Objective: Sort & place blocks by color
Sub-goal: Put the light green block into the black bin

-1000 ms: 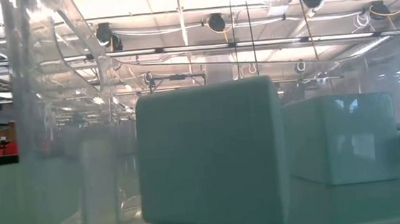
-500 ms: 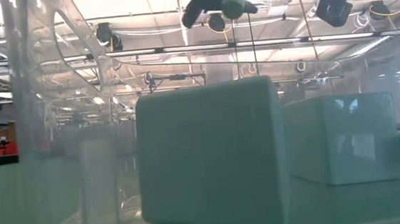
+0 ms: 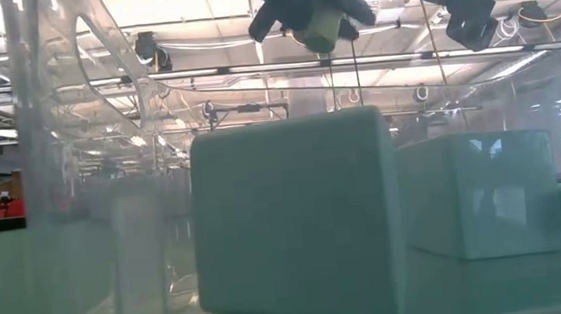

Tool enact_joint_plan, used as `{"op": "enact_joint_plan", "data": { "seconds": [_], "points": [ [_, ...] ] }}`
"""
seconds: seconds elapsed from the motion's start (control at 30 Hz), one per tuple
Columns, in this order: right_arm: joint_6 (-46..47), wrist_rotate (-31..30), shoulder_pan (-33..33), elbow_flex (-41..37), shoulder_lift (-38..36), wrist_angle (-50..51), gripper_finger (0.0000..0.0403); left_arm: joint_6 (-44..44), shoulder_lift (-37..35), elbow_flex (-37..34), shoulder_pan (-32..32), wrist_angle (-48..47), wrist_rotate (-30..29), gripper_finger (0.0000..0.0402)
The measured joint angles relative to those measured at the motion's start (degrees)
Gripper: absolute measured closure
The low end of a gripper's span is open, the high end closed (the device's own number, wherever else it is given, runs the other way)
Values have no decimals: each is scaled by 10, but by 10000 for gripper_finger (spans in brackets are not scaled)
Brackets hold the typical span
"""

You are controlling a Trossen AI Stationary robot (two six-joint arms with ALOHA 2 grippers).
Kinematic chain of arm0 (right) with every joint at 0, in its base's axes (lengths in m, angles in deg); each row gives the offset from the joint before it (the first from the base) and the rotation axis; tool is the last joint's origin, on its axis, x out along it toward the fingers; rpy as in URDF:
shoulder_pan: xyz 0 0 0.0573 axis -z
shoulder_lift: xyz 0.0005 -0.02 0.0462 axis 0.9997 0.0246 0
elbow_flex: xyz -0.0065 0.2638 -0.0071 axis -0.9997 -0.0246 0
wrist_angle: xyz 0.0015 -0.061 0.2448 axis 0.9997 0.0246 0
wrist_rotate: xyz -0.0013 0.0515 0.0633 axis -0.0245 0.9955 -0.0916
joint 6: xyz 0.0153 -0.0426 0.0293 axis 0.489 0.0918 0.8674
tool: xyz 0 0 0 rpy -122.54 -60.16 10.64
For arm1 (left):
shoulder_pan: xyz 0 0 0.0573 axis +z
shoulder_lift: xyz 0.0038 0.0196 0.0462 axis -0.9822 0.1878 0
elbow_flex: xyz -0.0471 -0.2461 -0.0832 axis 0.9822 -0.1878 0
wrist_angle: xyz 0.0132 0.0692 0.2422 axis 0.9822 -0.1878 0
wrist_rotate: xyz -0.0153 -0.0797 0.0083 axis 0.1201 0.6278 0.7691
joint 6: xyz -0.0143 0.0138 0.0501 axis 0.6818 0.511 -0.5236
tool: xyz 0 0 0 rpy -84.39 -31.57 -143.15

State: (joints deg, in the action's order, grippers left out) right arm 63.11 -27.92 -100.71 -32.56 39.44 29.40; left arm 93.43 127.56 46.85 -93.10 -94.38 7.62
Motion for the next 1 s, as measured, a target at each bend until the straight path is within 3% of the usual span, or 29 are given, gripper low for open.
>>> {"op": "enact_joint_plan", "data": {
  "seconds": [0.63, 1.0],
  "points": [
    [-31, -2, 0, 0, 0, 10, 176, 39, 79, -4, -4, 26, -12, 287],
    [-33, -2, 0, 0, 0, 18, 176, 129, 83, -83, -5, 89, 14, 286]
  ]
}}
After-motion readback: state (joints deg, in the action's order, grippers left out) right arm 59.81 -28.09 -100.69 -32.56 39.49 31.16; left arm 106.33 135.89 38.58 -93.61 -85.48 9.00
